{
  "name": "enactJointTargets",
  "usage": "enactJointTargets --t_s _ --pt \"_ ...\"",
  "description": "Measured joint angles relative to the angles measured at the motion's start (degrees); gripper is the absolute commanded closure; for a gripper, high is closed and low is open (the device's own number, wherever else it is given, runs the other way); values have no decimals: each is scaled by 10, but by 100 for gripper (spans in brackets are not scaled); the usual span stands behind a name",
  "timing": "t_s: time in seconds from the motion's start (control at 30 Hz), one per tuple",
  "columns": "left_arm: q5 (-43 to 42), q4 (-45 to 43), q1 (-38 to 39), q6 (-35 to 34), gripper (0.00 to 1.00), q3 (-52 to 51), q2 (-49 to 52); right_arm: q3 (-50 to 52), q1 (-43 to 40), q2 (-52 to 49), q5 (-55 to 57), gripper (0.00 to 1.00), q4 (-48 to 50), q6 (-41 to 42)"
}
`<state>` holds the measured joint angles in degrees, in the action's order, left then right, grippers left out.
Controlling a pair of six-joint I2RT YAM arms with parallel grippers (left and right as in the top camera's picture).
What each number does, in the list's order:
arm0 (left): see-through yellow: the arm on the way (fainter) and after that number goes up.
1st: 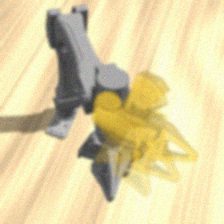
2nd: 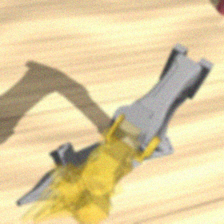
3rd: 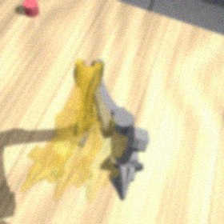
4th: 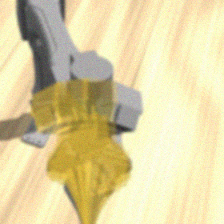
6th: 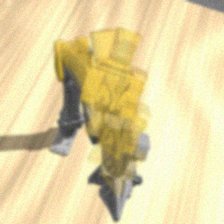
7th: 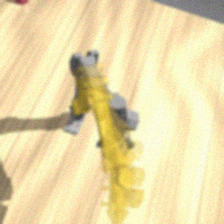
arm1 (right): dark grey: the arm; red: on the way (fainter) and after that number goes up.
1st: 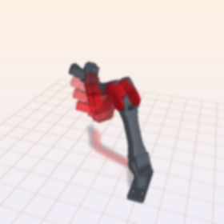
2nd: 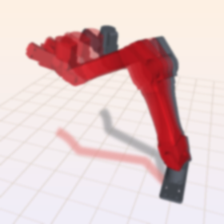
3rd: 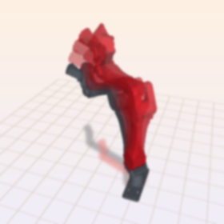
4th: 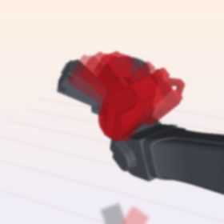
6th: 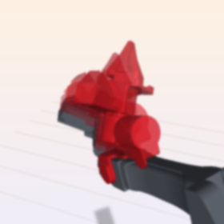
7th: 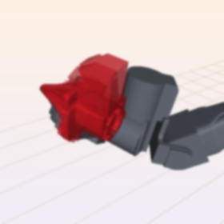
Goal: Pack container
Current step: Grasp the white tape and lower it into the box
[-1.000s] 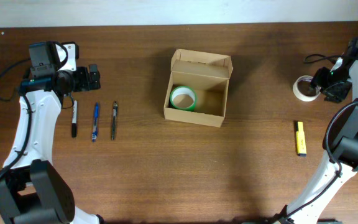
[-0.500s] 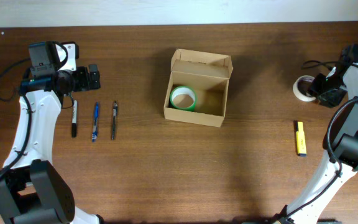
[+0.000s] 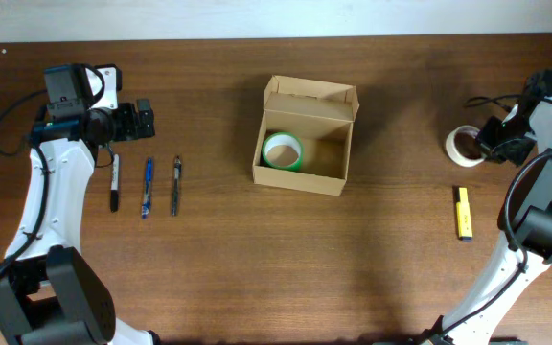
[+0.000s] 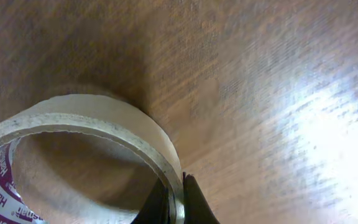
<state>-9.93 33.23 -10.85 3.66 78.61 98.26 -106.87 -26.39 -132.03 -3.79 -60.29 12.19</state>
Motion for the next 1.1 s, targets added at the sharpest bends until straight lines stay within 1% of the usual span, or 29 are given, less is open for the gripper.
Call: enactJointTargets --t_s 0.17,0.3,0.37,0.43,0.5,0.53,0.57,0.6,0.67,0.77,0.9,1.1 --pt "0 0 0 0 0 0 0 -50 9 33 -58 96 -32 -35" --pt "0 0 0 0 0 0 0 -111 48 109 -138 96 -75 -96" --pt "0 0 0 0 1 0 0 -143 90 156 -165 96 -100 -137" --pt "0 0 0 0 1 0 0 -167 150 203 -184 96 -120 -188" --pt "0 0 0 0 1 0 0 -181 227 242 -188 96 -134 -235" --pt "0 0 0 0 1 0 0 -186 280 256 -181 96 -139 -260" --pt "0 0 0 0 1 0 0 -186 300 260 -180 96 -141 -271" --pt "0 0 0 0 1 0 0 -186 337 260 -168 96 -143 -292" --pt "0 0 0 0 1 0 0 -185 384 248 -140 96 -140 -326" --pt "0 0 0 0 1 0 0 -176 442 202 -88 96 -117 -372" --pt "0 0 0 0 1 0 0 -170 477 130 -36 96 -81 -401" --pt "0 0 0 0 1 0 0 -166 478 59 -5 96 -67 -415"
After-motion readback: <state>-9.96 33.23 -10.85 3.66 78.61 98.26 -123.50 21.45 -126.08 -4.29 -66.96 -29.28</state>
